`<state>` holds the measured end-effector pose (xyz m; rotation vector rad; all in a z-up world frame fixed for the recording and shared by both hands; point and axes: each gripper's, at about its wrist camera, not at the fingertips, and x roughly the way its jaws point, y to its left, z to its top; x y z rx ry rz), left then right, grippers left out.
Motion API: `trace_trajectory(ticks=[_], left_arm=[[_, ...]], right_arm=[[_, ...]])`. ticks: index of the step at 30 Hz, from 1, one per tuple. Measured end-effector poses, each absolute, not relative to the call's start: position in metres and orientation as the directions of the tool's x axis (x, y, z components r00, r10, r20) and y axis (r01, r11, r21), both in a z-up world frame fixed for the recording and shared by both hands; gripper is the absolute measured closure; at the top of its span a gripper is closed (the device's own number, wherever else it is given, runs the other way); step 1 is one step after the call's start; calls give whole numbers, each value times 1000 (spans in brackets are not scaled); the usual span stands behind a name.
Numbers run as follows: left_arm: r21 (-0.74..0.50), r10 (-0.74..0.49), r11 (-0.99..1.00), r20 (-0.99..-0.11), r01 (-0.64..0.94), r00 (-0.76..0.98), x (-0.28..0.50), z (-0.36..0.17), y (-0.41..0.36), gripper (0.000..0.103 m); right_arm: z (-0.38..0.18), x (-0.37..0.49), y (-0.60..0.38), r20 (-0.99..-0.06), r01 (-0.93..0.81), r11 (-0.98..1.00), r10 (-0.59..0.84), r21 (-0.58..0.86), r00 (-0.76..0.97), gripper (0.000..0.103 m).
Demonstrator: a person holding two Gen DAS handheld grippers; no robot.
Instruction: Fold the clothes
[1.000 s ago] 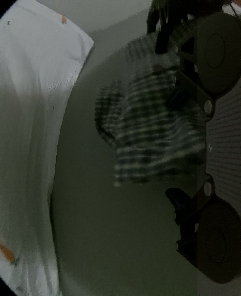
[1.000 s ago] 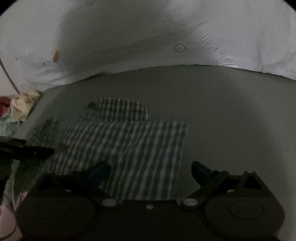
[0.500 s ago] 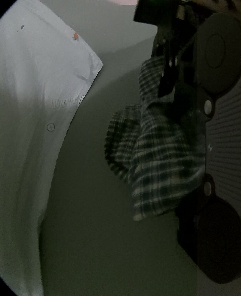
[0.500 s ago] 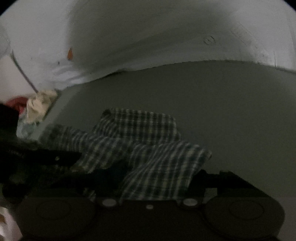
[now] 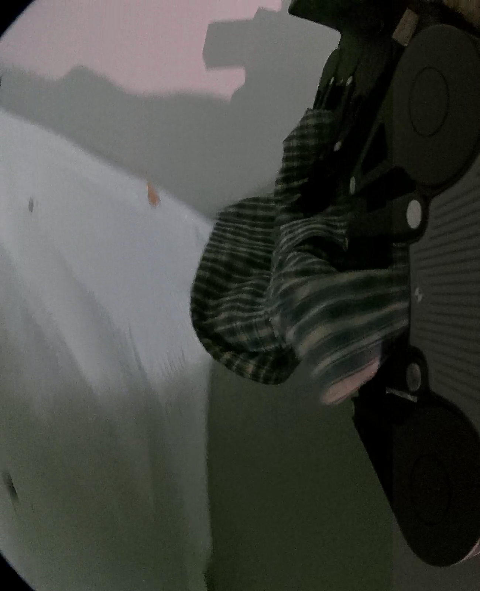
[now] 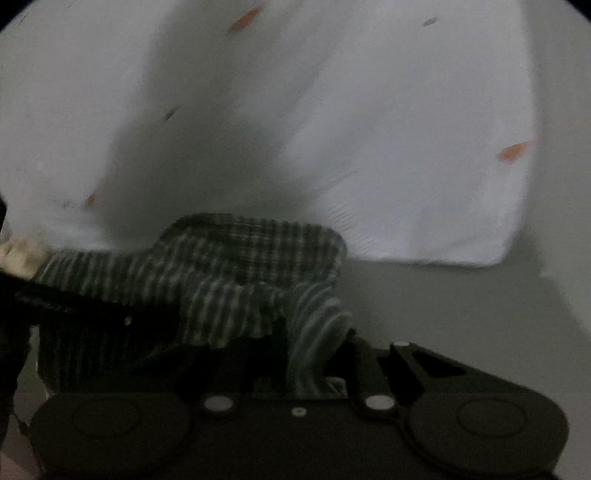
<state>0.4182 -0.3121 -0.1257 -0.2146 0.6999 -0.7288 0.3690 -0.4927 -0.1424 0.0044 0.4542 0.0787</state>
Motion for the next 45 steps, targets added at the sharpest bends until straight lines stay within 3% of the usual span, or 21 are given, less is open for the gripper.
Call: trace_trajectory(ticks=[6, 10, 12, 14, 16, 18, 19, 21, 23, 25, 28, 31, 36, 39, 45], left_arm=[[-433, -765, 637, -454, 638, 457, 439, -117, -446, 84], [-430, -767, 635, -452, 641, 456, 473, -123, -519, 84], [-399, -741, 665, -463, 632, 487, 501, -130, -543, 79], [-335, -665, 735, -531, 590, 526, 541, -145, -565, 71], [-258, -562, 807, -611, 532, 557, 579, -159, -579, 71], [-190, -481, 852, -652, 488, 586, 598, -167, -582, 72], [-167, -462, 862, -649, 479, 604, 598, -169, -579, 69], [-123, -424, 879, -642, 461, 639, 598, -173, -574, 53], [-65, -383, 893, -630, 445, 676, 595, -177, -570, 33], [0, -342, 900, -619, 435, 707, 588, -185, -567, 29], [31, -293, 914, -639, 404, 712, 589, -201, -555, 27], [27, -240, 936, -679, 351, 694, 607, -217, -544, 25], [-29, -141, 984, -720, 173, 680, 633, -218, -510, 24], [-100, -136, 991, -676, 94, 724, 620, -187, -473, 24], [-92, -168, 986, -572, 141, 803, 541, -111, -407, 24]], right_arm=[[-107, 365, -600, -348, 57, 992, -94, -115, 933, 90], [-107, 400, -671, -347, 53, 977, -123, -206, 930, 90], [-114, 433, -702, -344, 28, 963, -123, -268, 931, 87], [-125, 468, -725, -320, 59, 941, -171, -332, 932, 79], [-139, 506, -745, -299, 127, 914, -254, -386, 920, 50], [-147, 522, -755, -249, 184, 899, -298, -396, 921, 50], [-149, 523, -758, -232, 204, 901, -307, -383, 923, 50], [-155, 519, -762, -209, 228, 916, -306, -329, 929, 53], [-168, 508, -763, -237, 203, 947, -263, -251, 935, 63], [-190, 502, -759, -313, 157, 967, -214, -199, 925, 69], [-221, 507, -758, -419, 136, 977, -195, -167, 887, 70], [-235, 505, -759, -463, 138, 986, -166, -95, 871, 67], [-229, 496, -753, -482, 187, 980, -198, -72, 853, 48], [-215, 484, -753, -488, 228, 974, -195, 8, 851, 25], [-173, 428, -713, -432, 177, 977, -109, 120, 895, 12]])
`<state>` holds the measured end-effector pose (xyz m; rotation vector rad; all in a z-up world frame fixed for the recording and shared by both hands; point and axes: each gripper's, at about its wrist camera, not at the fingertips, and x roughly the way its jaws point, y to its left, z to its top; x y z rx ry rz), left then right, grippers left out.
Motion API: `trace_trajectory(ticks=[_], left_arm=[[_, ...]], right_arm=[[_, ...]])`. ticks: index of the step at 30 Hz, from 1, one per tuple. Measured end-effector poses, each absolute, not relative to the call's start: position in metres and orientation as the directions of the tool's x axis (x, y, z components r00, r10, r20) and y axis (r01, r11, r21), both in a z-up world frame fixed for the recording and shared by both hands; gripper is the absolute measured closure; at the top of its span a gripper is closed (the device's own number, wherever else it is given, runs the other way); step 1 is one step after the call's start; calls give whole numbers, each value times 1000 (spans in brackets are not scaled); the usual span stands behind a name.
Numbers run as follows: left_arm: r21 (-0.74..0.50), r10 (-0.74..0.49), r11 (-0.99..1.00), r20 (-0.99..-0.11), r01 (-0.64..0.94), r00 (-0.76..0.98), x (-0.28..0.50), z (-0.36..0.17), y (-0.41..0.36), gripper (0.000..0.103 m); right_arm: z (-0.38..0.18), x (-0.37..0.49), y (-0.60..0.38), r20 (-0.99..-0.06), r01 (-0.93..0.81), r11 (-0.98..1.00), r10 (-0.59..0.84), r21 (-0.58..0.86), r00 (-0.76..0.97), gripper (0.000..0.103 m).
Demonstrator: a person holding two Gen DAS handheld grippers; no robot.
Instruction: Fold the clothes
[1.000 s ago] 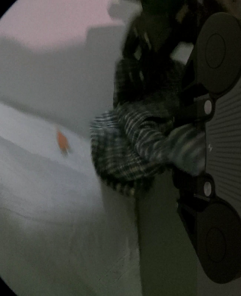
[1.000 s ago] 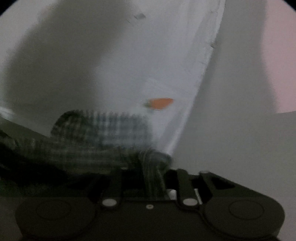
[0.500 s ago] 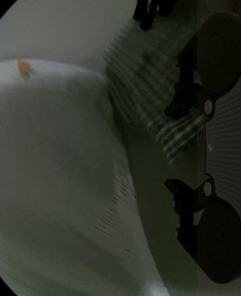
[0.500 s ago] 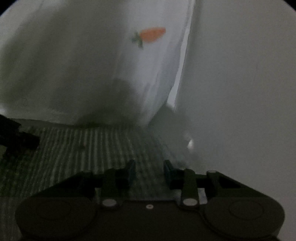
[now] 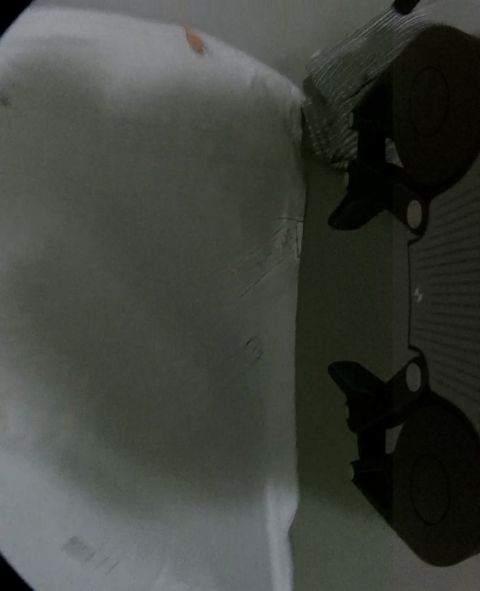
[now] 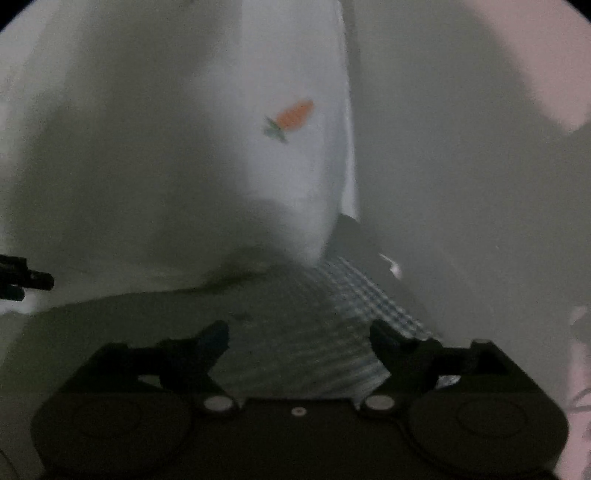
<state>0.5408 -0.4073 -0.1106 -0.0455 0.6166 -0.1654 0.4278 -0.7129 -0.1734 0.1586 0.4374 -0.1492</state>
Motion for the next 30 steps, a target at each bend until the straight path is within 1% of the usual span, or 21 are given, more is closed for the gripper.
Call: trace_trajectory(ticks=[1, 3, 4, 6, 7, 9, 10, 11, 13, 16, 20, 23, 24, 27, 30], left_arm=[[-74, -166, 986, -552, 150, 817, 521, -100, -398, 24], [-37, -163, 985, -513, 168, 843, 481, -77, -378, 24], [-28, -165, 985, -486, 173, 858, 460, -67, -366, 24], [-21, -171, 984, -421, 179, 891, 415, -47, -339, 24], [-26, -178, 983, -382, 182, 907, 391, -36, -322, 23], [-57, -174, 985, -304, 165, 937, 345, -17, -285, 13], [-74, -163, 986, -265, 148, 950, 324, -10, -268, 3], [-86, -143, 988, -231, 126, 962, 303, -6, -253, 0], [-70, -75, 996, -211, 62, 975, 266, 0, -230, 0], [-83, -19, 997, -215, 1, 976, 221, -4, -203, 0], [-185, -44, 983, -248, -3, 968, 174, -12, -171, 0], [-144, -11, 989, -325, -38, 946, 141, -15, -156, 0], [-149, -13, 988, -344, -40, 939, 129, -16, -149, 0], [-197, -34, 979, -375, -44, 926, 93, -22, -128, 0], [-171, -19, 984, -404, -55, 915, 63, -21, -113, 0]], right_arm=[[-169, 419, -704, -433, 166, 975, -87, 147, 897, 8], [-163, 403, -683, -449, 142, 969, -36, 204, 893, 8], [-159, 395, -673, -456, 130, 965, -13, 227, 890, 6], [-148, 373, -647, -454, 142, 963, -23, 230, 891, 2], [-141, 361, -632, -444, 155, 964, -44, 218, 895, 2], [-126, 333, -604, -391, 175, 969, -96, 172, 915, 1], [-119, 321, -592, -371, 182, 970, -113, 158, 922, 2], [-111, 307, -580, -352, 189, 971, -127, 147, 927, 1], [-94, 279, -554, -322, 198, 971, -146, 134, 935, 2], [-74, 239, -521, -303, 206, 972, -163, 115, 939, 2], [-58, 179, -482, -310, 161, 981, -119, 111, 943, 2], [-55, 134, -450, -319, 105, 990, -70, 93, 945, 2], [-55, 121, -438, -327, 85, 993, -53, 82, 943, 2], [-53, 87, -406, -353, 26, 998, -1, 64, 935, 2], [-52, 54, -376, -376, -24, 997, 51, 76, 925, 2]])
